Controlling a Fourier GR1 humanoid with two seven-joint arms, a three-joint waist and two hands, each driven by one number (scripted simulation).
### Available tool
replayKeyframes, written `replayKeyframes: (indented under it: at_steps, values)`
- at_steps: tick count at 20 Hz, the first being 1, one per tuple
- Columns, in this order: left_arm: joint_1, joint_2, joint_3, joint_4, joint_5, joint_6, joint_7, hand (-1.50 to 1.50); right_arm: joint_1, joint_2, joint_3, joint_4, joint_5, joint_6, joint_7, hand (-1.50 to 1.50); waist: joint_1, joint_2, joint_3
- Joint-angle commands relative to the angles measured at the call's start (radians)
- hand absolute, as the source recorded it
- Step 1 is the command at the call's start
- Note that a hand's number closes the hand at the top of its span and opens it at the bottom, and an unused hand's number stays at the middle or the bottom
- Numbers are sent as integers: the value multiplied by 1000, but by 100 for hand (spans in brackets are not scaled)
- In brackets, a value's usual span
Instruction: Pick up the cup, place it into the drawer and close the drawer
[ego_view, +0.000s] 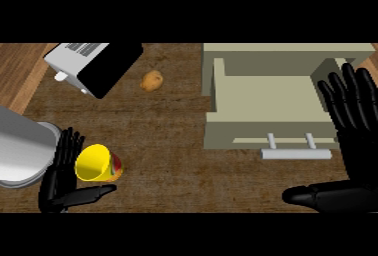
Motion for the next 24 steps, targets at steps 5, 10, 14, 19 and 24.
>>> replayKeyframes:
  at_steps: [5,10,14,19,24]
  values:
    - [-62,47,52,235,11,-33,-159,-150,42,-1,18,-60,4,6,41,-150,-2,0,0]
    - [-78,38,31,301,-20,-10,-213,-150,-41,19,32,15,44,-28,14,-150,1,0,0]
    - [-183,97,69,475,-10,-49,-274,-150,77,-5,10,-15,0,50,-33,-150,-5,1,0]
    - [-165,119,68,521,16,-125,-325,-150,86,24,40,-46,21,26,-23,-150,-4,0,0]
    - [-220,60,29,465,23,-70,-254,-150,14,32,40,29,54,5,-61,-150,1,0,0]
